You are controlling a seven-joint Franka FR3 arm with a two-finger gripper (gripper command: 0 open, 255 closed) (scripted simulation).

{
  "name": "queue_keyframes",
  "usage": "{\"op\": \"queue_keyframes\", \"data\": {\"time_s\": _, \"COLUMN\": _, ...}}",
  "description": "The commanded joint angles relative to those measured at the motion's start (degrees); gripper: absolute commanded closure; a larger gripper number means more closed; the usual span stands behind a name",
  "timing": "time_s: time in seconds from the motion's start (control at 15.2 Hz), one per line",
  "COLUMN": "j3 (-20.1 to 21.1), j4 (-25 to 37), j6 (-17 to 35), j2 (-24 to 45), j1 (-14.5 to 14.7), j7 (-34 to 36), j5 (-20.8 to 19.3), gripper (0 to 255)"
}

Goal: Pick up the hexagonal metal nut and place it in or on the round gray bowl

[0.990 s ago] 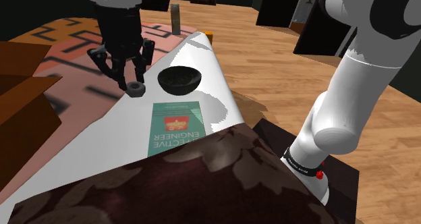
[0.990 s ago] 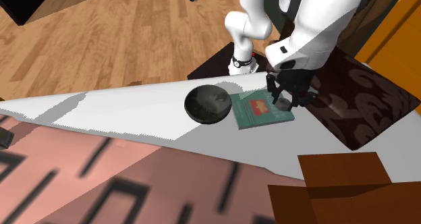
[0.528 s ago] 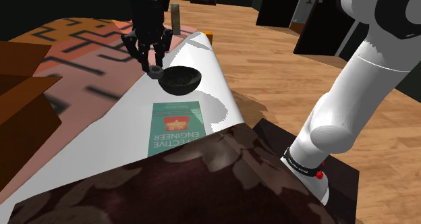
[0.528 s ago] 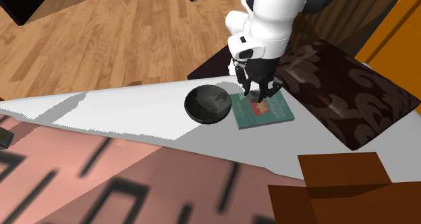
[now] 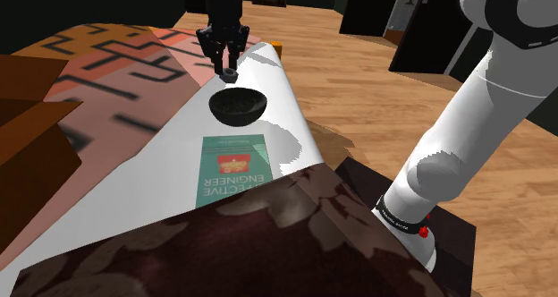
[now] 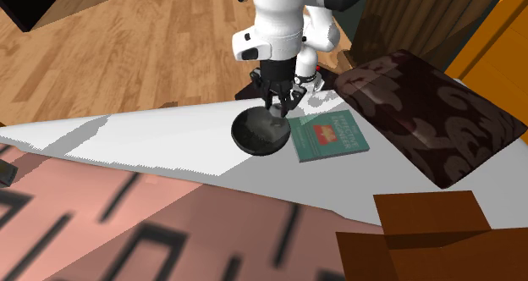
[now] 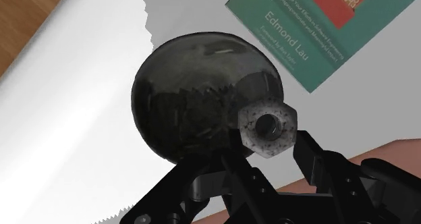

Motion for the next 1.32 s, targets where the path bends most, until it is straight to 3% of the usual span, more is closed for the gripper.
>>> {"op": "queue_keyframes", "data": {"time_s": 0.0, "j3": -1.41, "j4": 0.41, "j6": -0.40, "j2": 0.13, "j1": -1.29, "j7": -2.77, "j5": -0.09, "gripper": 255}}
{"op": "queue_keyframes", "data": {"time_s": 0.13, "j3": -2.60, "j4": 1.05, "j6": -0.72, "j2": 0.54, "j1": -2.41, "j7": -5.04, "j5": -0.25, "gripper": 255}}
{"op": "queue_keyframes", "data": {"time_s": 1.25, "j3": -2.53, "j4": -11.55, "j6": 11.71, "j2": 0.36, "j1": -2.33, "j7": -5.39, "j5": -0.09, "gripper": 255}}
